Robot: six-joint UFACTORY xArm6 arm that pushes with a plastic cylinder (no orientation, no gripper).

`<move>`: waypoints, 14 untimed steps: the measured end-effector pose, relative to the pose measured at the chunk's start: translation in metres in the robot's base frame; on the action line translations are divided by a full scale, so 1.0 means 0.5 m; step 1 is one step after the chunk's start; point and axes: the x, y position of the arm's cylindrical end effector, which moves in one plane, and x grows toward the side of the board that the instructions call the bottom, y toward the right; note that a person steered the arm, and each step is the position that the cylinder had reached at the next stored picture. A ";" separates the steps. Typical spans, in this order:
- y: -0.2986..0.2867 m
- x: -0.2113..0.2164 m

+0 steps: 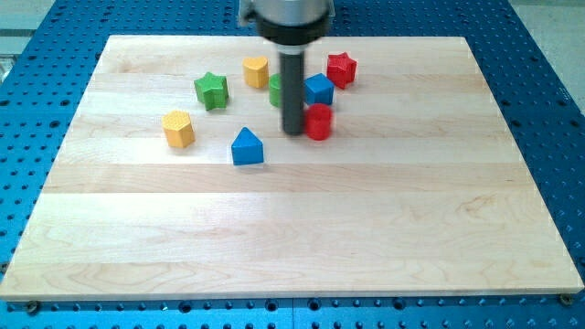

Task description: Push the green circle diagonally to the red circle

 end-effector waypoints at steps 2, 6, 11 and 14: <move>-0.049 -0.010; -0.078 -0.128; 0.047 -0.214; -0.099 -0.264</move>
